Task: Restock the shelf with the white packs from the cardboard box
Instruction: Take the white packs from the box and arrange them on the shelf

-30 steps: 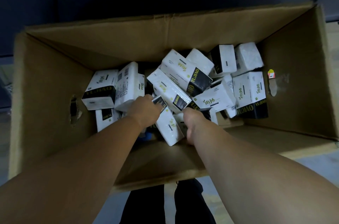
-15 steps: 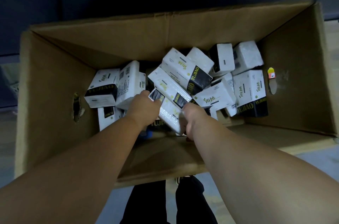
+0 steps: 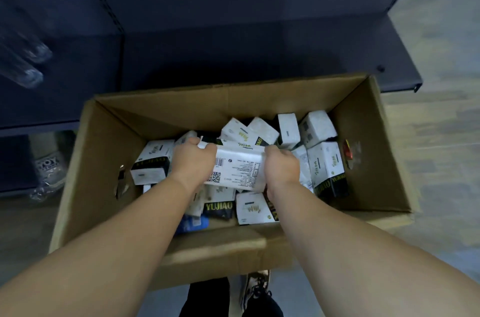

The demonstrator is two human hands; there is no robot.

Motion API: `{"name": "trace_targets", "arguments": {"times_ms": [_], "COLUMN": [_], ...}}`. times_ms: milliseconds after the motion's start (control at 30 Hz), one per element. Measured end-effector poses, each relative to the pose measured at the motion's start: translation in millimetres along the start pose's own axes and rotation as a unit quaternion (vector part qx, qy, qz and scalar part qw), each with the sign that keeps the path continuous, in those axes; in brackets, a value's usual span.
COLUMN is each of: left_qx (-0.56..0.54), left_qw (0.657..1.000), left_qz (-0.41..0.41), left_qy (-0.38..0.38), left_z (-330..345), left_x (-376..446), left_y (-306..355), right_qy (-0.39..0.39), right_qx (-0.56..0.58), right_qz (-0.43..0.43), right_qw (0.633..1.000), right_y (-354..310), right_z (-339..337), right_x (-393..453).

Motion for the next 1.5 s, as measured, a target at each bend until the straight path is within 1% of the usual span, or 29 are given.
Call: {"name": "trace_targets", "arguments": {"times_ms": [133,233,333,433,533,667,1067,1300,1367,1500], "left_qx": [-0.044,-0.076,-0.102,-0.118,-0.135,-0.151,-0.205,-0.235,-0.238,-0.239], "left_qw": [0.998,0.994,0.987,0.977,0.971,0.961,0.917,0.893,0.892,0.895], "left_qz": [0.021,0.054,0.090,0.128,0.142,0.169,0.262,0.300,0.305,0.304], "left_qy": [0.036,0.063,0.088,0.121,0.140,0.159,0.219,0.240,0.234,0.223], "left_z": [-19.2,-33.8,-49.8,-63.1,-73.8,-88.9,-129.2,-145.9,-149.7,-155.3], "left_x": [-18.5,-33.1,-49.4,-65.3,-81.9,-101.1,-146.7,-165.1,-171.5,-173.5], "left_y": [29.9,56.0,83.2,108.8,129.6,149.0,208.6,226.9,231.7,238.9], "right_qy": [-0.030,-0.053,-0.061,-0.063,-0.062,-0.086,-0.085,-0.095,-0.097,-0.096], "right_qx": [0.026,0.031,0.032,0.058,0.071,0.082,0.153,0.151,0.150,0.152], "right_qz": [-0.070,-0.133,-0.191,-0.224,-0.263,-0.290,-0.392,-0.445,-0.461,-0.466], "right_qw": [0.997,0.989,0.979,0.971,0.960,0.950,0.903,0.877,0.869,0.866], "right_y": [-40.5,-67.0,-88.6,-109.1,-128.7,-152.6,-216.9,-238.8,-244.1,-251.8], "right_z": [-13.8,-22.5,-35.5,-48.2,-60.6,-76.6,-112.8,-125.1,-128.9,-129.8], "right_x": [-22.7,-36.5,-52.4,-64.8,-78.4,-97.9,-149.9,-174.4,-179.9,-185.3]}}
Point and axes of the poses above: each hand's wrist, its own x-axis towards the middle knuckle, its own z-axis out of the palm, y = z × x, the point moved 2 cm from there along x, towards the middle knuckle, and after that the axes turned 9 degrees about y, right-handed, at the moved point
